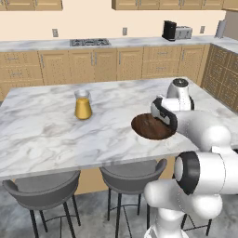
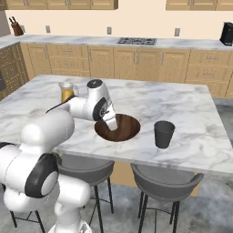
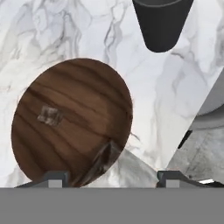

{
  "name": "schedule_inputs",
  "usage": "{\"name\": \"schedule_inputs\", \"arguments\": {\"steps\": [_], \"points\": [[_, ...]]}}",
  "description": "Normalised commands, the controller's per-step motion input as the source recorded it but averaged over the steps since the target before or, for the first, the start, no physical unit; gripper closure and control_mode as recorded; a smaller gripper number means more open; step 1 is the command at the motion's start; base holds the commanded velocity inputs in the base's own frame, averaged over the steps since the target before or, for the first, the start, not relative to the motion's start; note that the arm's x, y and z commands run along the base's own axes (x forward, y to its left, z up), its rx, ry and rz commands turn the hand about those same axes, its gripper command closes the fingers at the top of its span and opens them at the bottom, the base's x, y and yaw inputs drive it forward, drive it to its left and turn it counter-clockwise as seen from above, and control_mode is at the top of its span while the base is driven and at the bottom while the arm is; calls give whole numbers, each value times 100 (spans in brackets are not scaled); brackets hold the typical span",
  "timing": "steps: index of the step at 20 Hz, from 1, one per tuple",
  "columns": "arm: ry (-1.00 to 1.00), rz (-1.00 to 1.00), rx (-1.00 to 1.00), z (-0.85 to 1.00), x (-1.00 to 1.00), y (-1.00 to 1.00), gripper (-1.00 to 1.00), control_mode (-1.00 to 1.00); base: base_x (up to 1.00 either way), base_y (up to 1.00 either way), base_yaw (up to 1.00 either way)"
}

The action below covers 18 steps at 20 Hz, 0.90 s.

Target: There are two ice cubes in the ice bowl. Place both ice cubes in the glass cup.

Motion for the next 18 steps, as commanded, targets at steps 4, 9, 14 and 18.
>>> {"name": "schedule_inputs", "arguments": {"steps": [4,9,14,18], "points": [[-3,0,11,100,-39,-74,100,-100,0,0,0],[5,0,9,100,-11,-71,100,-100,0,0,0],[9,0,-1,36,-2,-37,100,-100,0,0,0],[2,0,-13,-7,1,-3,100,-100,0,0,0]]}}
